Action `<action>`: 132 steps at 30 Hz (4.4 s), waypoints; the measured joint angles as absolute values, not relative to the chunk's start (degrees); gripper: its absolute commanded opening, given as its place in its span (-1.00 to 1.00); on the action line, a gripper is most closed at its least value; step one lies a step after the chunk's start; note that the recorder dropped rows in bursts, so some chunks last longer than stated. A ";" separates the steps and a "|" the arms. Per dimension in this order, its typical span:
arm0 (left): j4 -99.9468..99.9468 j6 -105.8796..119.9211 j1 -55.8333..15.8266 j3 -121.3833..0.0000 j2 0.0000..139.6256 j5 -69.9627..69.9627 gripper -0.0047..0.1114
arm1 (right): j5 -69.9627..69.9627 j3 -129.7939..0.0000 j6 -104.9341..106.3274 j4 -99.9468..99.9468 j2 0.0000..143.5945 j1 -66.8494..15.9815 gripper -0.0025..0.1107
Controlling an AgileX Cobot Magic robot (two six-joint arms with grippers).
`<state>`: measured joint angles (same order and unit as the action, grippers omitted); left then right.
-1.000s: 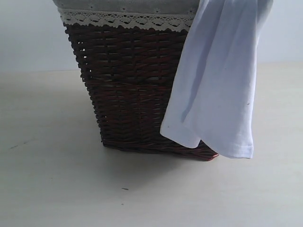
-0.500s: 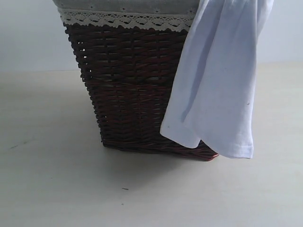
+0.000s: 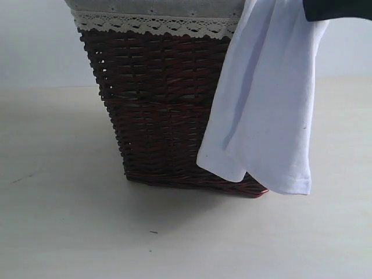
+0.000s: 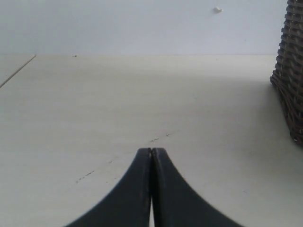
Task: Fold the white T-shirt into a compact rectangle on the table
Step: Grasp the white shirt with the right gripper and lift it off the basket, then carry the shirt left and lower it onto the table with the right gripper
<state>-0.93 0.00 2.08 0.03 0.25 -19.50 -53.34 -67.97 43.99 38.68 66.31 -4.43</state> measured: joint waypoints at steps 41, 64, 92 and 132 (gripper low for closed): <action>-0.93 0.00 2.08 0.03 0.25 -19.50 -0.92 | -38.44 -94.34 46.84 34.55 70.89 -7.84 -0.96; -0.93 0.00 2.08 0.03 0.25 -19.50 -0.92 | -64.93 -129.66 39.09 47.51 70.56 -7.97 -0.96; -0.93 0.00 2.08 0.03 0.25 -19.50 -0.92 | -52.50 -69.04 48.87 40.35 67.70 -31.29 -0.96; -0.93 0.00 2.08 0.03 0.25 -19.50 -0.92 | -16.48 -80.80 13.97 -22.01 105.04 -34.21 -0.96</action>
<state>-0.93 0.00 2.08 0.03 0.25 -19.50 -16.48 -80.80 13.97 -22.01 105.04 -34.21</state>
